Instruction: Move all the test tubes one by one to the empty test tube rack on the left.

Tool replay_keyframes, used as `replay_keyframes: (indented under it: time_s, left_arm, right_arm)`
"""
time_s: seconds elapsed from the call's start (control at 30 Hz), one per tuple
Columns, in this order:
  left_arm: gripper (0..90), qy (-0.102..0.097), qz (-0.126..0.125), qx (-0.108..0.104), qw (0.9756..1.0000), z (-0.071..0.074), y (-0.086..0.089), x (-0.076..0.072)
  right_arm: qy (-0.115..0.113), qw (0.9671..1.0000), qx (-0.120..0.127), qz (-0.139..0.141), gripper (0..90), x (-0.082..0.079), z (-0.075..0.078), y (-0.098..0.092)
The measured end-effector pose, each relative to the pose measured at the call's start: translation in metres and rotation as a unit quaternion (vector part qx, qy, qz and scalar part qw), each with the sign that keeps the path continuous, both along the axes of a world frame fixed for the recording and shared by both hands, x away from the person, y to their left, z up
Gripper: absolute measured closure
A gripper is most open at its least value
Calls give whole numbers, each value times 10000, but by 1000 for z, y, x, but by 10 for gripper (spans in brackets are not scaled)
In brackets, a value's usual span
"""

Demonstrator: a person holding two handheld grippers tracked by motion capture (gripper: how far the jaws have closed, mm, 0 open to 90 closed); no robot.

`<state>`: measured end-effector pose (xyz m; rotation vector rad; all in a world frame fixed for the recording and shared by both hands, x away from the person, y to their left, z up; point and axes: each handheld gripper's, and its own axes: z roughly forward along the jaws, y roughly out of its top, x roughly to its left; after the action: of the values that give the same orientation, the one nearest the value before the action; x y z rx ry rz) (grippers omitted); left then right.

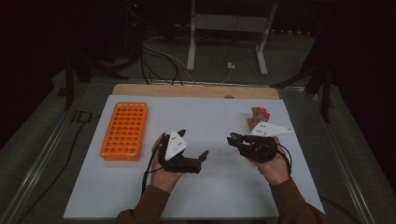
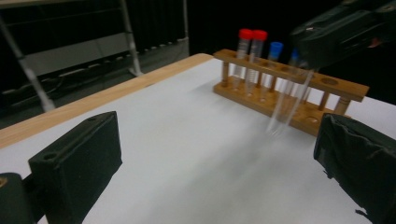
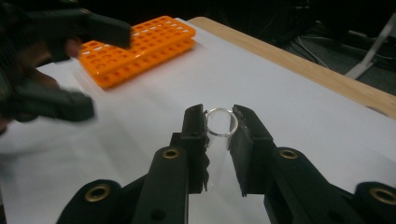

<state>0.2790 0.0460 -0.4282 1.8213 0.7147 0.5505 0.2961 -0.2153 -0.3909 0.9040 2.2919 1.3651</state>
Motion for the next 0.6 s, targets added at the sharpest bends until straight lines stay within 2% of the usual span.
replay_keyframes:
  time_s: [0.07, 0.17, 0.2, 0.23, 0.3, 0.5, 0.53, 0.6]
  left_arm:
    - [42, 31, -66, -14, 10000, -2, -10, 1]
    - [57, 53, -155, 109, 9998, -5, -23, 1]
    - [92, 76, -194, 114, 9997, -6, -27, 1]
    - [131, 3, -167, 153, 9997, -8, -33, -1]
    - [197, -4, -175, 153, 9997, -8, -35, -1]
    - [526, -169, -69, 336, 9993, -13, -45, -4]
    - [561, -152, -30, 391, 9991, -14, -47, -4]
    - [608, -135, -48, 374, 9992, -15, -48, -4]
  right_arm:
    - [48, 10000, 28, 39, 763, 2, -2, 7]
    - [67, 9999, 29, 80, 763, 2, -3, 11]
    - [97, 9999, 22, 108, 763, 2, -3, 15]
    - [114, 9999, 30, 114, 763, 2, -4, 16]
    - [122, 9998, 39, 131, 763, 2, -4, 17]
    - [240, 9995, 101, 153, 762, 4, -6, 22]
    - [247, 9995, 104, 162, 762, 3, -6, 23]
    - [255, 9994, 116, 185, 762, 3, -6, 25]
